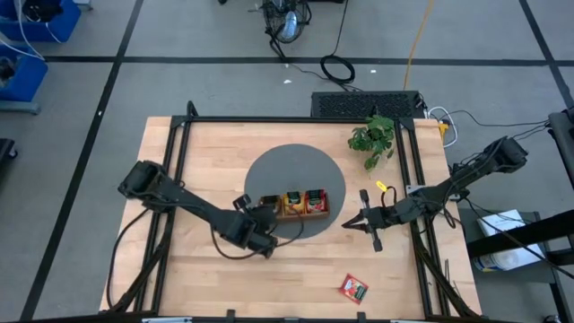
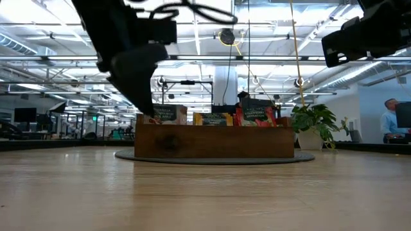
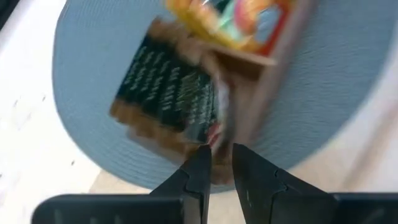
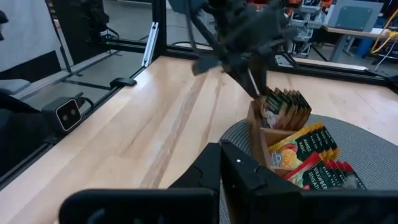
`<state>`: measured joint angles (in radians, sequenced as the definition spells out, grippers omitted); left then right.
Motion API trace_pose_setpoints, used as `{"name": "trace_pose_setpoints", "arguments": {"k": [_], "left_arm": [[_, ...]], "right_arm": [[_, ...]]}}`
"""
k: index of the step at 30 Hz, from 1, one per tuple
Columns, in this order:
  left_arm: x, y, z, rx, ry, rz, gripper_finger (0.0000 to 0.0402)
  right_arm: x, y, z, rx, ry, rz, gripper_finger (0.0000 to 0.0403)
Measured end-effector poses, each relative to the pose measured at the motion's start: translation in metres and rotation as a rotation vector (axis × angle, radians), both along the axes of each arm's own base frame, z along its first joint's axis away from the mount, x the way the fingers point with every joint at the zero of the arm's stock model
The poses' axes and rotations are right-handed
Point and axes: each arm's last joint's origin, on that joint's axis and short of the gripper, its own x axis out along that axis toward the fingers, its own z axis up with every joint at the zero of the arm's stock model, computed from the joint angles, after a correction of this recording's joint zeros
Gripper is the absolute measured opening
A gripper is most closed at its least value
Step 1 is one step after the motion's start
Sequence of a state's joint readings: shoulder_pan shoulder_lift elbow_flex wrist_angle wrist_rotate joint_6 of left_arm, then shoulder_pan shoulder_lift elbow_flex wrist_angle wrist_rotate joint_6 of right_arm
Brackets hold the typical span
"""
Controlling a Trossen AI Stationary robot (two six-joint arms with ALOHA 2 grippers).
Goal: Pick & Place Tea
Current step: Put the brown tea bag into the left section of the wooden organizer, then put the red tea bag into the right section of the wooden organizer
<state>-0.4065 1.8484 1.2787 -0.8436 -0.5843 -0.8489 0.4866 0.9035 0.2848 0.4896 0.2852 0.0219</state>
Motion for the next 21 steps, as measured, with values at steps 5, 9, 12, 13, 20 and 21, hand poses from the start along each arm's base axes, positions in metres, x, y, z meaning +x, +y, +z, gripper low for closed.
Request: {"name": "trace_pose_setpoints", "arguments": {"k": [5,9,12,13,20,21], "left_arm": [[0.000,0.018,-0.010,0.049,-0.005,0.068,0.0072],[0.005,0.022,-0.009,0.083,-0.040,0.060,0.0072],[0.009,0.016,-0.008,0.098,-0.064,-0.014,0.0072],[0.011,0.014,-0.007,0.103,-0.070,-0.038,0.0072],[0.023,-0.001,0.011,0.060,-0.151,-0.113,0.0072],[0.024,-0.007,0.013,0.040,-0.168,-0.154,0.0072]], "right_arm": [[0.000,0.000,0.000,-0.006,-0.001,0.002,0.0001],[0.000,0.000,-0.002,-0.015,0.015,0.003,0.0001],[-0.001,0.000,-0.009,-0.026,0.037,0.003,0.0001],[-0.001,-0.001,-0.010,-0.029,0.042,0.004,0.0001],[-0.002,-0.001,-0.012,-0.042,0.044,0.006,0.0001],[-0.002,-0.001,-0.012,-0.039,0.044,0.006,0.0001]]}}
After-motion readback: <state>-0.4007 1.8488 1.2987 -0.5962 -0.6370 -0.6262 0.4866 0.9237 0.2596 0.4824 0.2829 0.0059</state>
